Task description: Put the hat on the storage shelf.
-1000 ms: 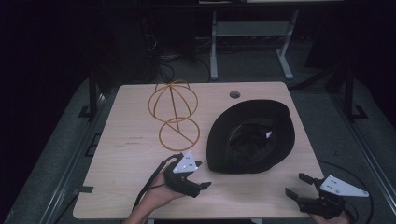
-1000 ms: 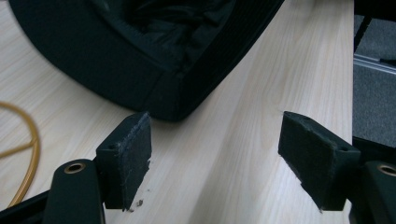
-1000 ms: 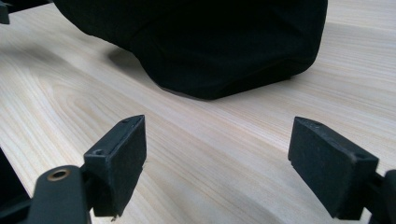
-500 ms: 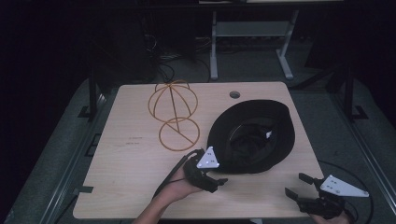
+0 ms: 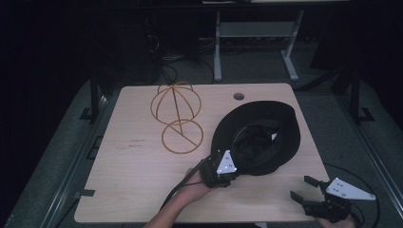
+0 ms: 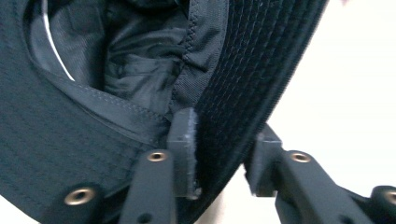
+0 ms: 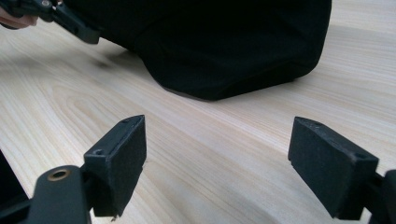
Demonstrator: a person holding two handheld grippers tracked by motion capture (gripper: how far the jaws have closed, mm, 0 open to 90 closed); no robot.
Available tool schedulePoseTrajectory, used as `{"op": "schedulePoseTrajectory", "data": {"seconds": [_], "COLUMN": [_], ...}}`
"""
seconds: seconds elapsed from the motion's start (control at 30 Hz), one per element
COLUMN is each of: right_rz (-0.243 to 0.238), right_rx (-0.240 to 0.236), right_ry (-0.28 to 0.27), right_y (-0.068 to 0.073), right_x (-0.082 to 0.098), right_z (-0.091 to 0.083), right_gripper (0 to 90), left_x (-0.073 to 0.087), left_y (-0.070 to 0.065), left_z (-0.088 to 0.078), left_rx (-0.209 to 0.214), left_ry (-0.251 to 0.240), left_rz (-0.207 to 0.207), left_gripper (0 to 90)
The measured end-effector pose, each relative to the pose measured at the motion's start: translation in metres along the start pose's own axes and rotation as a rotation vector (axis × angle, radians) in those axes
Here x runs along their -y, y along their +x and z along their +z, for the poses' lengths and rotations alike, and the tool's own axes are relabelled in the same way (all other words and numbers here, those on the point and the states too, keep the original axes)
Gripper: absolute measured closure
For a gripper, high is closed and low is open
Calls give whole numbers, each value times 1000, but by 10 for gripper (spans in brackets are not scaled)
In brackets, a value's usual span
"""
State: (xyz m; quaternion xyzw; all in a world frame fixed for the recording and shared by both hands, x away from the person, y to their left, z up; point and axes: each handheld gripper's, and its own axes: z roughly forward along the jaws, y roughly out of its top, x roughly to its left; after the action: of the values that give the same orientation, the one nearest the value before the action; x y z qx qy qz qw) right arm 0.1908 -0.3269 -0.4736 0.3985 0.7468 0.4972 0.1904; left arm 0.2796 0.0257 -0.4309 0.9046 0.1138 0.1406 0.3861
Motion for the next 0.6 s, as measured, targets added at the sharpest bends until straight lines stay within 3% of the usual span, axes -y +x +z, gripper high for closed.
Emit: {"op": "schedulePoseTrajectory", "data": {"seconds": [0.1, 0.13, 0.17, 0.3, 0.43, 0.6], "right_rz": [-1, -1, 1, 8, 25, 39], "right_rx": [-1, -1, -2, -1, -2, -10], "right_ry": [2, 2, -6, -14, -38, -59], "right_y": [0, 0, 1, 0, 2, 3], "right_x": [0, 0, -1, -3, -9, -15], "right_z": [1, 1, 1, 2, 7, 15], "right_gripper": [189, 189, 189, 186, 181, 179], "left_x": [-1, -1, -1, -3, -5, -8], "left_y": [5, 5, 5, 5, 7, 11], "left_z": [-5, -5, -7, -11, -19, -27], "left_rx": [25, 25, 45, 74, 126, 160], "left_ry": [-64, -64, -91, -128, -204, -252], "left_rz": [-54, -54, -82, -106, -171, -215], "left_gripper": [823, 836, 847, 850, 854, 855]}}
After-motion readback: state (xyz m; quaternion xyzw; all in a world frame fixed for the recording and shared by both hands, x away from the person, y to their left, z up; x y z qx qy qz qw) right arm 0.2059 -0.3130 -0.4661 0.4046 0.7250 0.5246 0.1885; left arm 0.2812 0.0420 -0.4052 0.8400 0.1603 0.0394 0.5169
